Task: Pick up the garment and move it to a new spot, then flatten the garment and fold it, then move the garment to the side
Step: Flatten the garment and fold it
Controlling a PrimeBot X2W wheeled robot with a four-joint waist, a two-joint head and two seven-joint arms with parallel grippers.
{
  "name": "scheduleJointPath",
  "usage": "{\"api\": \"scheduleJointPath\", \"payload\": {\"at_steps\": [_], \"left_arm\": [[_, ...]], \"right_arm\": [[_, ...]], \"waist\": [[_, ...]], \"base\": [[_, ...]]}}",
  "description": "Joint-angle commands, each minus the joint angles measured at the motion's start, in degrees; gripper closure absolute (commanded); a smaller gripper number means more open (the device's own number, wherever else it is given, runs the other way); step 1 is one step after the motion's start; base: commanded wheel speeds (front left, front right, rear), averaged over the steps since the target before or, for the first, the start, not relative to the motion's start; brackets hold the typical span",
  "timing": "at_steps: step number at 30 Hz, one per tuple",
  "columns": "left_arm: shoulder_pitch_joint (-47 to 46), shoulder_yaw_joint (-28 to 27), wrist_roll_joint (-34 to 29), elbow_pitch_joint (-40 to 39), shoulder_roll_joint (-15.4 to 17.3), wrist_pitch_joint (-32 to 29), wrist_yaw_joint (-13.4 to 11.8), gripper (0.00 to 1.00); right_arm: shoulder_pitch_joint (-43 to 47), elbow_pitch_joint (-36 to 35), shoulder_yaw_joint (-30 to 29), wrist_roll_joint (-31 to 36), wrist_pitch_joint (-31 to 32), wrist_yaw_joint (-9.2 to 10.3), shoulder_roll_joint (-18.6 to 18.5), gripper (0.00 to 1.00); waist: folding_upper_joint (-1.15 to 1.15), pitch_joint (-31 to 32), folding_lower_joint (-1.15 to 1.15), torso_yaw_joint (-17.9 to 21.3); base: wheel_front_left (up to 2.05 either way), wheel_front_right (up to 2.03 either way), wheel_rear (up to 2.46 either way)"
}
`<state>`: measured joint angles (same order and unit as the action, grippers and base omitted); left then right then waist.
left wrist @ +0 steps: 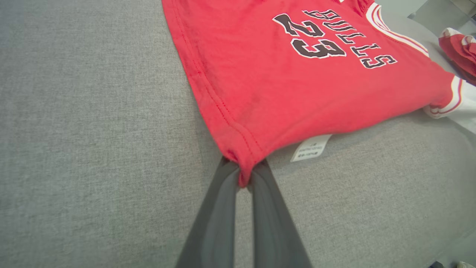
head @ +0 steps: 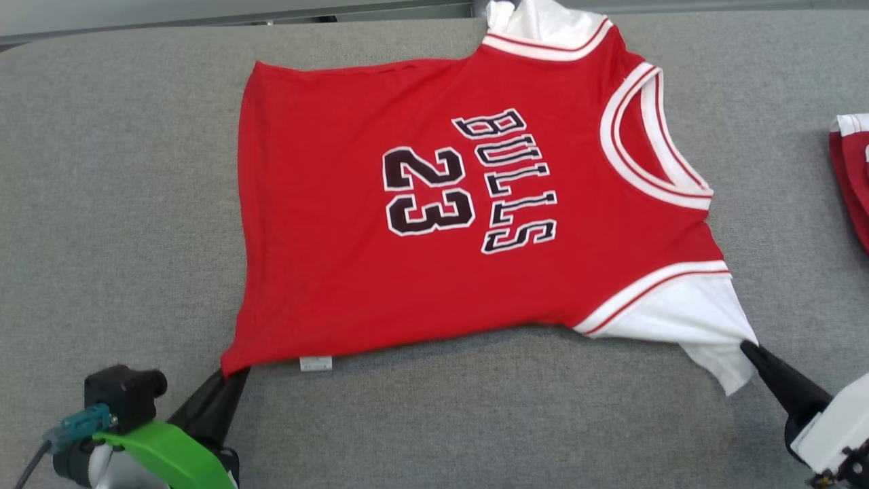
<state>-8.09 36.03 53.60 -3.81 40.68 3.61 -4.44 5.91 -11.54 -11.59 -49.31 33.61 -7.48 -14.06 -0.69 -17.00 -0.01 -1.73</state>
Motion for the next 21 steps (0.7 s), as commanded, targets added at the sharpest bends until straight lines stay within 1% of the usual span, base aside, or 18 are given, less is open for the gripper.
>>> {"api": "scheduleJointPath", "payload": {"at_steps": [1,3,6,10,12,15,21], "left_arm": [[1.98,0.10,-0.21,-1.07,0.96,0.09,-1.15,1.00],[5.34,0.25,0.96,-3.39,0.89,0.41,-2.89,1.00],[9.53,0.01,2.62,-6.28,1.31,1.08,-4.70,1.00],[13.01,0.60,4.04,-9.92,2.31,0.08,-5.39,1.00],[13.31,0.23,4.41,-11.05,3.32,-0.62,-5.92,1.00],[12.25,-0.65,5.05,-13.44,5.00,-2.51,-6.82,1.00],[7.04,-2.64,5.15,-18.17,9.70,-8.77,-7.86,1.00]], "right_arm": [[2.18,-0.57,-0.49,-0.07,0.54,-0.02,0.03,1.00],[5.57,-1.11,-0.96,-0.06,1.13,-0.02,0.15,1.00],[10.93,-1.94,-1.69,-0.10,1.56,-0.01,0.28,1.00],[14.78,-4.06,-2.73,-1.69,1.45,-0.02,0.44,1.00],[14.08,-5.14,-2.88,-2.40,1.84,-0.02,0.28,1.00],[10.67,-7.03,-2.36,-3.39,3.41,-0.02,-0.24,1.00],[2.55,-9.50,-2.25,-3.43,8.87,-0.02,-2.95,1.00]], "waist": [[0.69,1.97,0.01,0.14],[0.69,2.09,0.01,0.18],[0.69,2.21,0.01,0.09],[0.69,1.66,0.01,0.13],[0.69,1.08,0.01,0.63],[0.69,-0.29,0.01,1.43],[0.69,-3.03,0.01,1.66]], "base": [[0.00,0.00,0.00],[0.00,0.00,0.00],[0.00,0.00,0.00],[0.00,0.00,0.00],[0.00,0.00,0.00],[0.00,0.00,0.00],[0.00,0.00,0.00]]}}
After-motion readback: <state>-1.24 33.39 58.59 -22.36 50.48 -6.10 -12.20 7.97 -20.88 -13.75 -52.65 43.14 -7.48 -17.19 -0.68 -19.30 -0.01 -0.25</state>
